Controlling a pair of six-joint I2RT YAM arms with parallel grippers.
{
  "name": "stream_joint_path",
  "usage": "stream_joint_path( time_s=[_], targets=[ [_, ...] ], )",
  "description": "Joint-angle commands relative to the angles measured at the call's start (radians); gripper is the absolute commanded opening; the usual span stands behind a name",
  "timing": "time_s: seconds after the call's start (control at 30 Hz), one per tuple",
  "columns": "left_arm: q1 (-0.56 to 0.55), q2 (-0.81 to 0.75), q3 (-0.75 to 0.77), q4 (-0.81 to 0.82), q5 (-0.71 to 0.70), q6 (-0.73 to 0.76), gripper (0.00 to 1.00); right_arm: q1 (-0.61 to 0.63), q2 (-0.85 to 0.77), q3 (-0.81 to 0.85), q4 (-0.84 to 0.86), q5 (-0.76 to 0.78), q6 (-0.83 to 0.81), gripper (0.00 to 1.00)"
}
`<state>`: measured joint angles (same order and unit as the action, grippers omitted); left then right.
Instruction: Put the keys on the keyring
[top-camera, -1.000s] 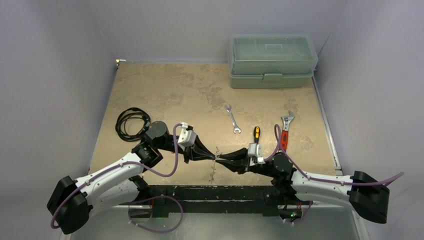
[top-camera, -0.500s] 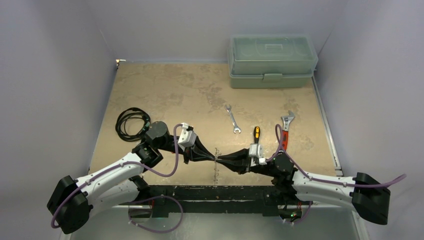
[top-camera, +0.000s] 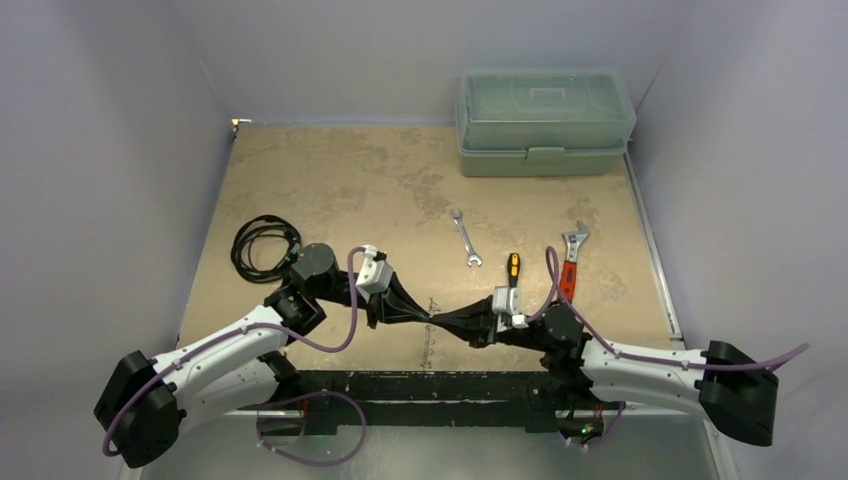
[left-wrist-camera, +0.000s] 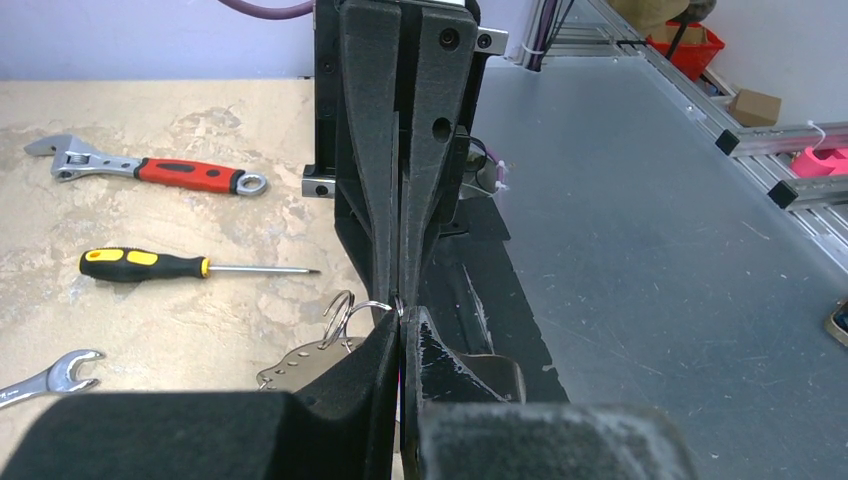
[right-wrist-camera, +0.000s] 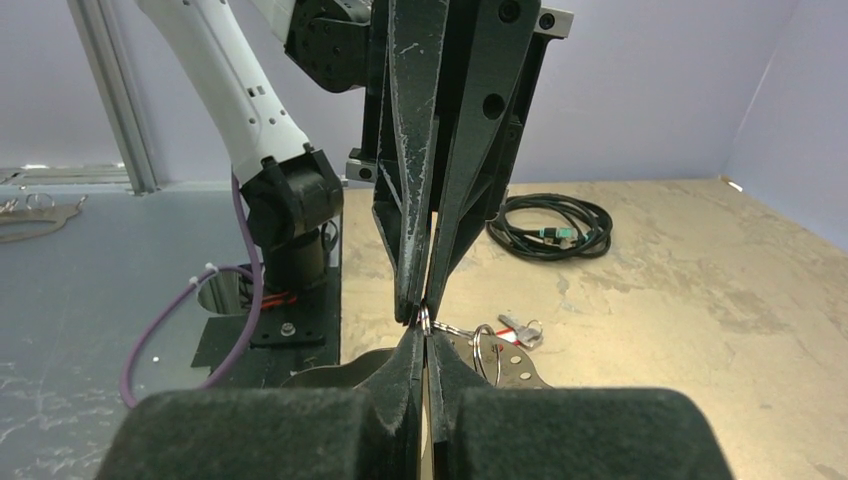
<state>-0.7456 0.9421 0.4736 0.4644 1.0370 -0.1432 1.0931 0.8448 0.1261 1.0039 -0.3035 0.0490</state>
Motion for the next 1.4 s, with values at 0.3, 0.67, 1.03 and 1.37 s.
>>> stream_joint_path(
  time_s=[0.3, 0.67, 1.03, 1.37],
  targets=[
    [-0.001, -0.097, 0.181, -0.441, -0.144, 0.306, 0.54, 0.002, -0.085, 0.198, -0.399, 0.03, -0.183, 0.0],
    [0.0, -0.054, 0.443, -0.879, -0.28, 0.544, 0.33, 0.004, -0.089, 0.388, -0.703, 0.063, -0.269, 0.0],
    [-0.003, -0.03, 0.448, -0.857, -0.246, 0.527, 0.38, 0.005, -0.076, 0.517, -0.894, 0.067, -0.324, 0.0],
    [-0.021, 0.03, 0.437, -0.765, -0.195, 0.495, 0.31, 0.004, -0.07, 0.53, -0.927, 0.058, -0.339, 0.0]
  ],
)
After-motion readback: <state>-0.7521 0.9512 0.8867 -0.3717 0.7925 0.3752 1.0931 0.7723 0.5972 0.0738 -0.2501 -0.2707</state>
